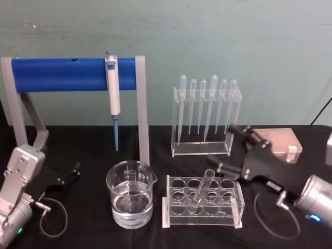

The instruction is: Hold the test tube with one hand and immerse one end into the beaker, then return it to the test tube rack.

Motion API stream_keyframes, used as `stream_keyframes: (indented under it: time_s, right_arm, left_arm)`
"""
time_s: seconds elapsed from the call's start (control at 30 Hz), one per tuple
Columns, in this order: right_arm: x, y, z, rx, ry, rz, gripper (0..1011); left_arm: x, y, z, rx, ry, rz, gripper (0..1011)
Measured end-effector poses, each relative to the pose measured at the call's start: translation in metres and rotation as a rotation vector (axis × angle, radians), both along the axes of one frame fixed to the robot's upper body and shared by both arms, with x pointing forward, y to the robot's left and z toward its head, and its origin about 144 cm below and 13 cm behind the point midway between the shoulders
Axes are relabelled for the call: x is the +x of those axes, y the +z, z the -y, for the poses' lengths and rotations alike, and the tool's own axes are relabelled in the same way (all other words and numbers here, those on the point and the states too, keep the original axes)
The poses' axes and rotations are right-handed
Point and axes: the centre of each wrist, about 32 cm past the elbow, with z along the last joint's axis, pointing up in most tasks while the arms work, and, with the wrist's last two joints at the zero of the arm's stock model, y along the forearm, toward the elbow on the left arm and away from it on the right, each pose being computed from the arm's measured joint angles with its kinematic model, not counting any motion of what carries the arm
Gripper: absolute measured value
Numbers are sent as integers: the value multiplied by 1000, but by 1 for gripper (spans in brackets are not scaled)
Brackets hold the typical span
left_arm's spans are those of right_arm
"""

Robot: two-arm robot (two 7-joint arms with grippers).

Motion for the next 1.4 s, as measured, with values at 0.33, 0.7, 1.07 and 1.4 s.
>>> stream_keyframes:
  time_s: [0.33,0.7,1.07,1.4]
  right_arm:
    - [-16,-16,9,74,-319,-14,1000]
    - [-21,-59,-4,44,-692,-189,1002]
    - [-15,-77,-15,24,-802,-249,1000]
    - [-15,-77,-15,27,-796,-249,1000]
  left_arm:
    - [0,0,0,0,0,0,1000]
    - [0,0,0,0,0,0,1000]
    - [0,0,0,0,0,0,1000]
    - [0,0,0,0,0,0,1000]
